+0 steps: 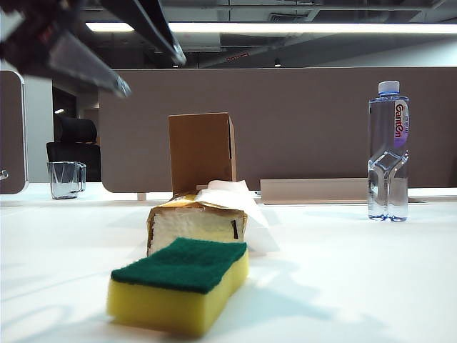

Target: Move the sponge from left to right to wipe the table, avoiding obstacles on the table, and finally reaching the bottle of mineral water.

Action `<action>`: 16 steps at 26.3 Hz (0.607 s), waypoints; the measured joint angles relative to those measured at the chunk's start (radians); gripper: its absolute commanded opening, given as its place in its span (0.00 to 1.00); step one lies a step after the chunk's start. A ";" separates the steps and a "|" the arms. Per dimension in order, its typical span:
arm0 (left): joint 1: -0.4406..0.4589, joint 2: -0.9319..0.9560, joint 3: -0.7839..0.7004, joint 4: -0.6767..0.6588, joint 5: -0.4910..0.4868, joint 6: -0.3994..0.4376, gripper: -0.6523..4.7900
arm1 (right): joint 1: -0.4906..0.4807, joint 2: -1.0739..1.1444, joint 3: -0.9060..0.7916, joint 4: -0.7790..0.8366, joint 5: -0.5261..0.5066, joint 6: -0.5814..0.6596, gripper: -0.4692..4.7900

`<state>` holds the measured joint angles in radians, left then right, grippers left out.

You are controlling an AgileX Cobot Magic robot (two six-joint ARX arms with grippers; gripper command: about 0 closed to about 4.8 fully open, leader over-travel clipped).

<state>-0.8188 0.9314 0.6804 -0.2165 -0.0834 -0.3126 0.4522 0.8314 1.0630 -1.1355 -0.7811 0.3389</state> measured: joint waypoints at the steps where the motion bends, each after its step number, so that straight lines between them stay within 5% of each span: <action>1: 0.017 -0.021 0.028 -0.045 -0.004 0.031 0.81 | 0.000 0.000 -0.012 0.002 0.000 0.000 0.73; 8: 0.209 -0.172 0.072 -0.206 0.017 0.117 0.81 | 0.000 0.000 -0.094 0.014 0.004 0.001 0.73; 16: 0.468 -0.341 0.072 -0.373 0.210 0.179 0.81 | 0.000 0.001 -0.148 0.134 0.027 0.061 0.73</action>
<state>-0.3511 0.5907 0.7521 -0.5900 0.1265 -0.1333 0.4522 0.8326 0.9146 -1.0012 -0.7540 0.4004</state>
